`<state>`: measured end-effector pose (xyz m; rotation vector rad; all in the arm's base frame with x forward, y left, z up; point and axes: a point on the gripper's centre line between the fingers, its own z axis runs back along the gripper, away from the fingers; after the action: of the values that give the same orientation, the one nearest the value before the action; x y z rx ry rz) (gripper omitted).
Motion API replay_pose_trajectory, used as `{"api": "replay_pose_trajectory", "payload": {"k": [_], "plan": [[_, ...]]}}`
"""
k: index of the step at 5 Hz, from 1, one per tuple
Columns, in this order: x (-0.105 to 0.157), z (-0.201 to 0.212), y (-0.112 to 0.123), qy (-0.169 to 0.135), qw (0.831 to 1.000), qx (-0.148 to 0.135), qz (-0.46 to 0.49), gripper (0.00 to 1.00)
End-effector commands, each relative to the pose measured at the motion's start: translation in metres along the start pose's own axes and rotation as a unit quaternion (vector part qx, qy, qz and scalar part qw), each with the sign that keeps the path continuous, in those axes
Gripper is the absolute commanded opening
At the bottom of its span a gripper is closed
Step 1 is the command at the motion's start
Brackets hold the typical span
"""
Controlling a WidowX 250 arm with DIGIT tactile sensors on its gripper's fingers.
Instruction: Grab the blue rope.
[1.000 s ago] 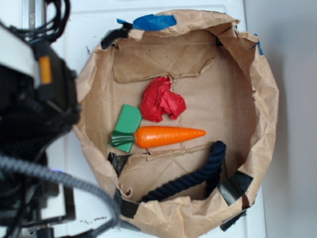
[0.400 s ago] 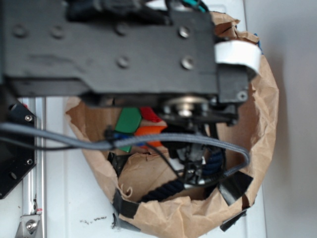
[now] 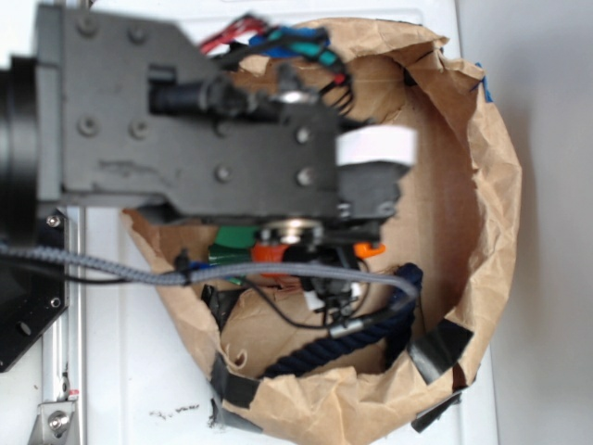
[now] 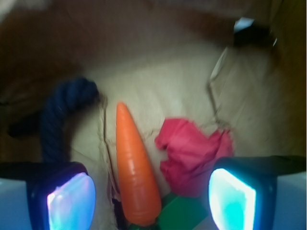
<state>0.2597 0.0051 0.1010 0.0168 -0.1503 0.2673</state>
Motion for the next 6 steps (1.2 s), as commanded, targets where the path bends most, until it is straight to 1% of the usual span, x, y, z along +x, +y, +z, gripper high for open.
{"api": "replay_pose_trajectory", "payload": {"k": [1,2,3,4,5,6], "plan": [[0.000,-0.015,-0.040,0.005,1.000,-0.005,-0.013,1.00],[0.009,-0.024,-0.062,0.001,1.000,-0.017,-0.008,1.00],[0.013,-0.025,-0.073,-0.017,1.000,-0.019,0.005,1.00],[0.012,-0.026,-0.077,-0.038,0.997,-0.064,0.004,1.00],[0.009,-0.029,-0.084,-0.046,0.995,-0.085,-0.001,1.00],[0.009,-0.051,-0.090,-0.017,0.998,-0.068,0.008,1.00]]}}
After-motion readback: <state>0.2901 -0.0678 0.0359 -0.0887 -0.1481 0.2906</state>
